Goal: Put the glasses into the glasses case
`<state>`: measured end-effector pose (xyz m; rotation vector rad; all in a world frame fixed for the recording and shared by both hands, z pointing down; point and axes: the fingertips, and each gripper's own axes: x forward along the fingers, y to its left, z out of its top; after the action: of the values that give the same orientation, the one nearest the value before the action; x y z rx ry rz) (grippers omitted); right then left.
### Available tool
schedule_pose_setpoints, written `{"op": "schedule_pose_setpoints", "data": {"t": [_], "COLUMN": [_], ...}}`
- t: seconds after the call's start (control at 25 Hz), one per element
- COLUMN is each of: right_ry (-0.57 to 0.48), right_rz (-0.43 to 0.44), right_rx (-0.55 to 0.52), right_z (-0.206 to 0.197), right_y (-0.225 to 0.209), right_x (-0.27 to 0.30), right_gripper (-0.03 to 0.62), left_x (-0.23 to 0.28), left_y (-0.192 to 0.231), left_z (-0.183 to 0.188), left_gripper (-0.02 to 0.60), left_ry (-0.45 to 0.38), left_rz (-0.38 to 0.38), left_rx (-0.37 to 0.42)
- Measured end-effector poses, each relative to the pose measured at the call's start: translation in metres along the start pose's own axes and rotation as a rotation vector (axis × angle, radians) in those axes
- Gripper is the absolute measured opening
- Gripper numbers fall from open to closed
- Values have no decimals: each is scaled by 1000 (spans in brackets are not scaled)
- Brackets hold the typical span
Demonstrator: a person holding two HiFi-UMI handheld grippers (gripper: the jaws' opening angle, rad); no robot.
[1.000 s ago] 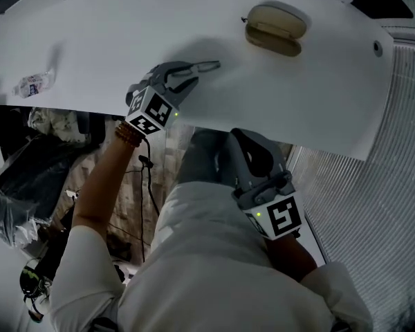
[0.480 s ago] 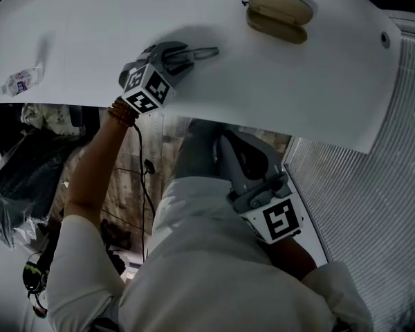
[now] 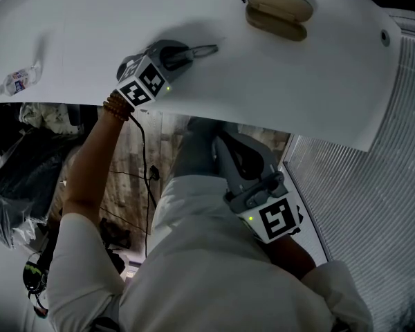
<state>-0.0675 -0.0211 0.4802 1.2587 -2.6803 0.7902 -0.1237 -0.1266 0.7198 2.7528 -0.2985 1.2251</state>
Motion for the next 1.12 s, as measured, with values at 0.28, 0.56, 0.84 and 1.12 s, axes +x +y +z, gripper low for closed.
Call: {"op": "schedule_pose_setpoints", "data": {"t": [0.28, 0.56, 0.84, 1.12], "right_ry": [-13, -23, -59, -114], "right_rz": [-10, -20, -32, -65], "right_rx": [29, 1, -81, -133], "right_z": [6, 11, 31, 65], "right_y": [2, -1, -5, -4], "right_x": [0, -4, -15, -37], "right_gripper": [2, 2, 2, 2], "left_x": [0, -4, -22, -52], "left_y": [-4, -5, -7, -14], "left_z": [-2, 7, 41, 86], "left_gripper": [100, 100, 101, 101], "left_ry": [5, -2, -18, -31], "left_rz": [9, 19, 26, 28], "left_rx": [-4, -23, 15, 82]}}
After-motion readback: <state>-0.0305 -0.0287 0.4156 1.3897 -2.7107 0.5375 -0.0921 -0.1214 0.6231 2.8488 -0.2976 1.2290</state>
